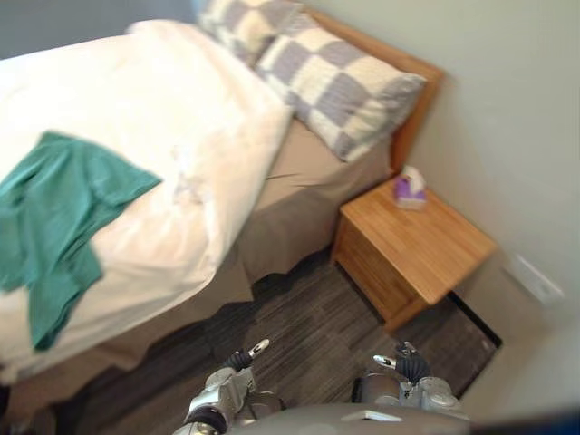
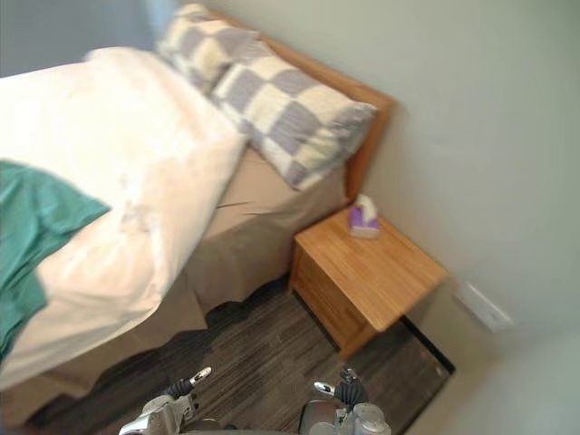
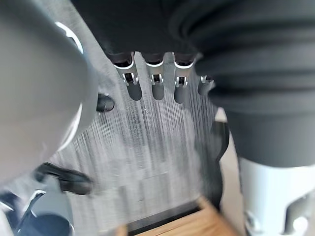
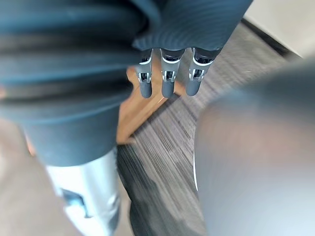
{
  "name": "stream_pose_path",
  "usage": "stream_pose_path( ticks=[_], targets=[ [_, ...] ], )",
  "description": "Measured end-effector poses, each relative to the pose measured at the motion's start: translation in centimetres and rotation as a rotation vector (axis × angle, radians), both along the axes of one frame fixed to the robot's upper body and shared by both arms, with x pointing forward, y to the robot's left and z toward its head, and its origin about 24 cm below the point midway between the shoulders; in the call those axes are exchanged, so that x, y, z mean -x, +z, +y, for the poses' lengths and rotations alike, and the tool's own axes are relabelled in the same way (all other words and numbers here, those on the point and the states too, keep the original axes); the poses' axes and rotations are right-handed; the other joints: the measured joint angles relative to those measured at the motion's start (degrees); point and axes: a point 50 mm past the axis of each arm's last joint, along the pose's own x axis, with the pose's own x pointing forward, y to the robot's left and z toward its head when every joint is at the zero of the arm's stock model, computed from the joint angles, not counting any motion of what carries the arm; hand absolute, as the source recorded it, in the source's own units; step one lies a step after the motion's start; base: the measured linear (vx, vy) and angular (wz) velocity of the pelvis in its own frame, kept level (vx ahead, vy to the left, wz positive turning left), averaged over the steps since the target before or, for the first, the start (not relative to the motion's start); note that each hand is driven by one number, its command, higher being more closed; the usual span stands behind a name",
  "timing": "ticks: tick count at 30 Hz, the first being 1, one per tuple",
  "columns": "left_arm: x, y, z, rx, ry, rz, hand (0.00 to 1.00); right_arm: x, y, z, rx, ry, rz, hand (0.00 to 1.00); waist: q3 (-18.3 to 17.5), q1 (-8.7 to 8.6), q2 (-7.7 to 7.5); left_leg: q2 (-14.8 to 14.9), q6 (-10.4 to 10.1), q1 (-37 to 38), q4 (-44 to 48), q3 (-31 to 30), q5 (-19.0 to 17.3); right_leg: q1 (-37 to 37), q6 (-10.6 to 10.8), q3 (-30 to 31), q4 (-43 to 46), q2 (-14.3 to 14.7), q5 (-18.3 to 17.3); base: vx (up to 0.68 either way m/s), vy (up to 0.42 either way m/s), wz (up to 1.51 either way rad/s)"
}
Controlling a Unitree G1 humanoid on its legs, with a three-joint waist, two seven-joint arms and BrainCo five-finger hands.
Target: Tidy the bed and pick cloth on bed and put in laundry
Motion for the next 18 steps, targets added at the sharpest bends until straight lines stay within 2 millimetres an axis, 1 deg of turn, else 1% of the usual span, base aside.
stream_pose_path(
  ticks=[1, 2, 3, 4, 5, 6, 7, 8, 9, 10, 11, 14, 15, 16, 17, 18],
  targets=[
    [0.0, 0.0, -0.4, 0.011, 0.022, -0.017, 0.0, -0.4, 0.1, -0.1, 0.005, 0.017, -0.004, 0.0, -0.34, 1.36, 2.09, 1.34, -1.32, 0.18, -1.69, -0.28, 1.2, -0.12, -0.38, -1.08, -0.3, 0.76, -0.2, 0.12, -0.121, 0.2],
    [0.3, -0.1, -0.5, 0.017, 0.036, -0.015, 0.0, -0.6, 0.2, -0.1, 0.008, 0.029, -0.014, 0.0, -0.48, 1.4, 2.95, 1.78, -1.73, 0.19, -2.4, -0.73, 1.58, -0.06, -1.06, -1.87, -0.5, 1.09, -0.02, 0.2, -0.2, 0.36],
    [0.5, -0.2, -1.0, 0.022, 0.035, -0.01, 0.0, -1.0, 0.3, -0.4, 0.017, 0.044, -0.023, 0.0, -0.72, 1.07, 4.12, 2.39, -2.47, 0.24, -3.87, -1.61, 2.39, 0.37, -1.66, -3.86, -0.62, 1.33, -0.02, 0.2, -0.167, 0.7],
    [0.7, -0.3, -1.4, 0.02, 0.022, -0.011, 0.0, -1.1, 0.3, -0.5, 0.012, 0.039, -0.026, 0.0, -0.89, 0.32, 4.66, 2.94, -2.78, 0.2, -4.85, -1.2, 3.32, 1.54, -2.04, -5.64, -1.15, 1.63, 0.19, 0.24, -0.183, 0.91],
    [0.7, -0.3, -1.5, 0.018, 0.018, -0.012, 0.0, -1.2, 0.3, -0.5, 0.006, 0.038, -0.028, 0.0, -0.89, -0.06, 4.66, 3.24, -2.73, 0.07, -5.01, -0.07, 3.86, 2.27, -2.23, -6.27, -1.2, 1.64, 0.26, 0.21, -0.124, 1.23],
    [0.5, -0.2, -1.4, 0.012, 0.018, -0.019, 0.0, -1.1, 0.3, -0.4, -0.008, 0.039, -0.022, 0.0, -0.79, -0.32, 4.48, 4.07, -1.99, -0.03, -4.95, 4.27, 4.58, 3.58, -2.49, -7.47, -1.14, 1.57, 0.41, 0.14, -0.04, 1.39],
    [0.1, 0.0, -1.4, 0.0, 0.003, -0.033, 0.0, -1.1, 0.2, -0.1, -0.027, 0.021, -0.023, 0.0, -0.43, -0.52, 3.77, 4.89, -1.57, -0.61, -4.02, 9.01, 4.52, 4.98, -2.91, -10.25, -1.29, 1.11, 0.23, 0.12, -0.035, 1.33],
    [-0.1, 0.1, -1.5, -0.005, -0.002, -0.04, 0.0, -1.0, 0.2, 0.1, -0.036, 0.014, -0.024, 0.0, -0.47, -0.51, 3.48, 5.17, -1.15, -1.31, -2.8, 11.24, 4.24, 5.2, -3.34, -11.7, -1.2, 0.79, -0.02, 0.1, -0.03, 1.34],
    [-0.6, 0.3, -1.6, -0.017, -0.022, -0.05, 0.0, -1.2, 0.2, 0.7, -0.061, -0.003, -0.037, 0.0, -0.12, -0.36, 2.64, 5.62, -0.28, -3.81, 0.78, 16.68, 4.15, 5.98, -4.09, -14.83, -1.05, -0.08, -0.62, 0.04, -0.026, 0.91],
    [-0.6, 0.3, -1.5, -0.023, -0.028, -0.049, 0.0, -1.3, 0.3, 0.8, -0.067, -0.009, -0.042, 0.0, -0.16, -0.38, 2.59, 5.61, 0.0, -4.18, 1.11, 17.24, 4.32, 6.01, -4.1, -15.07, -1.0, -0.17, -0.64, 0.03, -0.016, 0.69],
    [1.3, -0.3, -1.1, -0.068, -0.071, -0.025, 0.0, -1.2, 0.6, 1.8, -0.123, -0.044, -0.107, 0.0, -2.66, -0.42, 3.79, 1.25, -1.15, 3.93, -16.71, 15.82, 12.15, 11.18, -2.79, -17.31, -5.69, -0.13, -2.89, 0.0, -0.002, 0.11],
    [1.3, -0.3, -1.1, -0.068, -0.071, -0.025, 0.0, -1.2, 0.6, 1.8, -0.123, -0.044, -0.107, 0.0, -2.67, -0.45, 3.7, 1.27, -1.16, 3.95, -16.69, 15.85, 12.15, 11.14, -2.79, -17.31, -5.7, -0.12, -2.9, 0.01, -0.001, -0.02],
    [1.2, -0.2, -1.0, -0.069, -0.069, -0.027, 0.0, -1.1, 0.6, 1.8, -0.124, -0.044, -0.105, 0.0, -2.65, -0.65, 3.36, 1.41, -1.18, 3.81, -16.39, 16.26, 12.12, 10.64, -2.8, -16.93, -5.73, 0.0, -2.91, 0.02, 0.0, -0.11],
    [1.1, -0.2, -1.0, -0.069, -0.068, -0.029, 0.0, -1.1, 0.6, 1.9, -0.126, -0.043, -0.105, 0.0, -2.62, -0.44, 3.27, 1.48, -1.18, 3.62, -16.34, 16.52, 12.12, 10.25, -2.8, -16.53, -5.55, 0.08, -2.91, -0.01, -0.002, -0.23],
    [1.0, -0.2, -0.9, -0.069, -0.064, -0.031, 0.0, -1.2, 0.6, 2.0, -0.135, -0.037, -0.107, 0.0, -2.67, 0.04, 2.91, 1.64, -1.22, 2.3, -15.86, 17.06, 12.05, 8.86, -2.94, -15.83, -4.9, 0.12, -3.0, -0.02, -0.016, -0.15],
    [0.7, -0.1, -0.8, -0.07, -0.054, -0.035, 0.0, -1.5, 0.7, 2.3, -0.15, -0.027, -0.117, 0.0, -2.43, -0.04, 2.28, 1.81, -1.15, 0.44, -13.84, 16.87, 11.28, 7.31, -3.36, -15.83, -3.9, -0.19, -3.4, -0.02, -0.016, -0.08]
  ],
)
